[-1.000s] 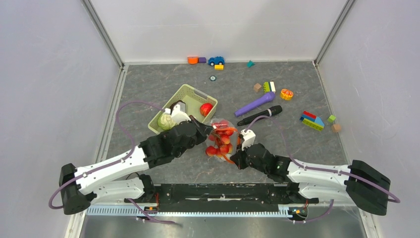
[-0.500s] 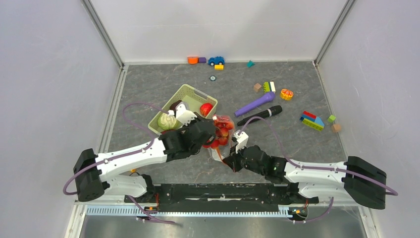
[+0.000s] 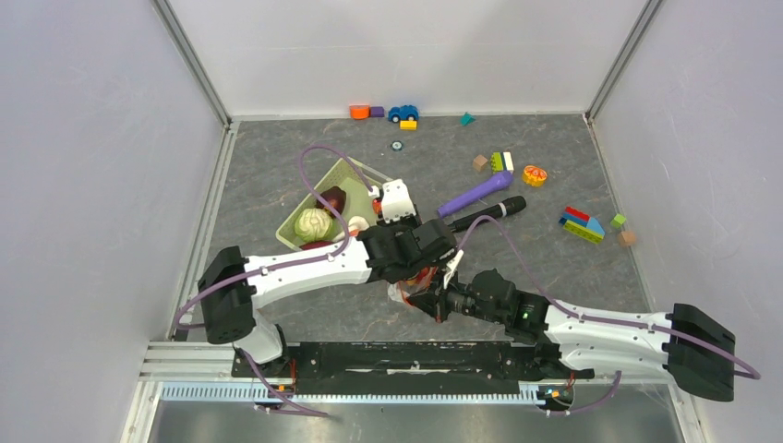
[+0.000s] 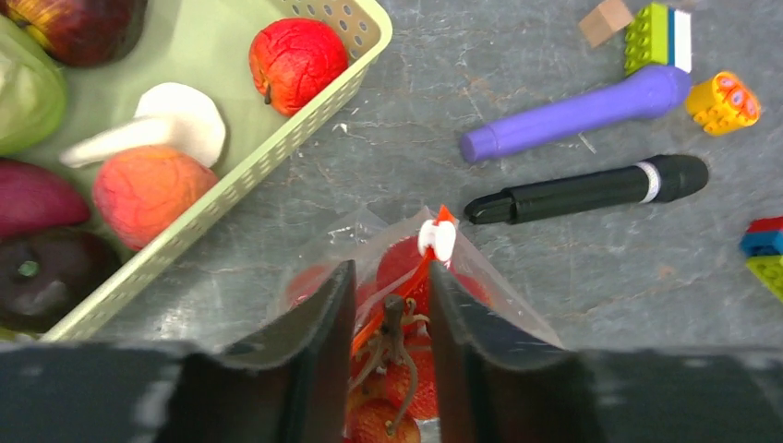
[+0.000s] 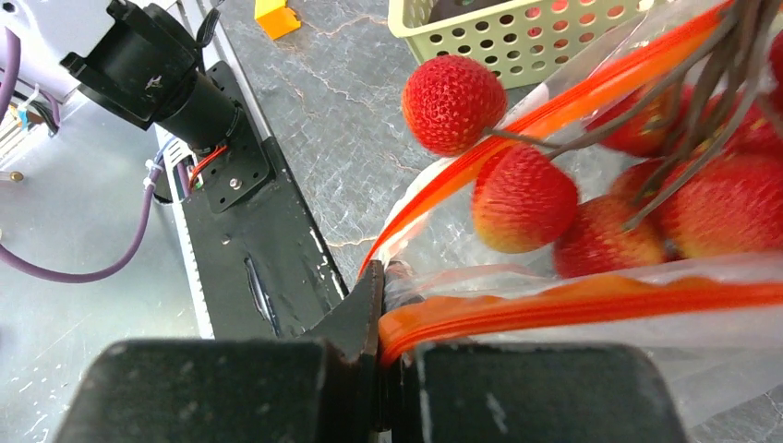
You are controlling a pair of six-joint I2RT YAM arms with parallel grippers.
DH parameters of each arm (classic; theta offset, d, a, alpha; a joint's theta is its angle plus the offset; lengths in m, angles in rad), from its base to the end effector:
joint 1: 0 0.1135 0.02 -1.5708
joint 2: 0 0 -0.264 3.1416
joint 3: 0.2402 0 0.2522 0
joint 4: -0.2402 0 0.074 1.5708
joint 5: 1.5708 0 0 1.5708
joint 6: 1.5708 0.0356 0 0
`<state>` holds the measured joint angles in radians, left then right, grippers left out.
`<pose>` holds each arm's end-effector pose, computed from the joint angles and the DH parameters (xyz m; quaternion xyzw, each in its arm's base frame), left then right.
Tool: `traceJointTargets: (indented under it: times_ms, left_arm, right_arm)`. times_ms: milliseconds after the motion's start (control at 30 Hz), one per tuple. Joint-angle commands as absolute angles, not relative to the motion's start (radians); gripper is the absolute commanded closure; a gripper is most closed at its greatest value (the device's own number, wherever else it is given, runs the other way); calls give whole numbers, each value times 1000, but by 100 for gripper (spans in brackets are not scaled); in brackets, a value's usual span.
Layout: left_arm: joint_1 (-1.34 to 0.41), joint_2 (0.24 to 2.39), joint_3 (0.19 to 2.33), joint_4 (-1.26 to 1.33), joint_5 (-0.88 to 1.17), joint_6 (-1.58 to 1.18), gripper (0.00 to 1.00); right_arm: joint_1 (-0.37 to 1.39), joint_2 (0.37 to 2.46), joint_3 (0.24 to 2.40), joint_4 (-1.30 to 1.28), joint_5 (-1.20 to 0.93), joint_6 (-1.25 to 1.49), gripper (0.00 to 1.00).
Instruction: Place the food in the zip-top bag and seal the zipper
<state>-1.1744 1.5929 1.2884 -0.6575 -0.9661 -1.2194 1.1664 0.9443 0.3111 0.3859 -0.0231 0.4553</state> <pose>0.1550 -0.2944 0.2839 -0.1582 0.8415 -0.0852 0.5095 0.0797 0.1883 0.2040 -0.2813 0.7371 0.4517 0.4167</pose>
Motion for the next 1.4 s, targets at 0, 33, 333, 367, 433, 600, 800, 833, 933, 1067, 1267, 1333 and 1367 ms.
traceJointTargets:
  times_ms: [0,33,333,367,433,600,800,833,933,1067,1267,1333,1367]
  left_arm:
    - [-1180,1552,1327,-684,-958,-1064,53]
    - [-1180,1532,1323,-670,-925,-1026,48]
    - [-1182,1199,1128,-529,-589,-789,0]
    - [-1180,1155,1085,-528,-545,-770,0]
    - [-1181,1053,1008,-540,-465,-740,0]
    - [-1180,782,771,-501,-358,-744,0]
    - [-1179,639,561,-285,-313,-778,0]
    - [-1179,642,552,-273,-325,-786,0]
    - [-1178,680,543,-246,-331,-797,1]
    - [-1178,756,548,-204,-287,-793,11]
    - [-1173,867,575,-188,-283,-799,18]
    - [-1167,898,584,-199,-303,-805,22]
    - [-1165,904,585,-195,-302,-808,27]
  right_arm:
    - [1150,901,318,382,-18,427,100]
    - [1141,893,315,384,-25,430,100]
    - [1078,874,287,407,-86,475,100]
    - [1075,874,285,408,-85,478,100]
    - [1069,875,282,410,-93,478,100]
    - [1065,889,286,420,-146,471,100]
    - [1065,908,289,425,-177,463,100]
    - [1064,909,290,422,-178,463,100]
    - [1064,912,290,422,-176,466,100]
    - [1064,926,289,414,-163,469,100]
    - [1063,926,291,411,-169,467,100]
    - [1062,922,294,406,-165,463,100]
    - [1062,922,293,404,-165,463,100]
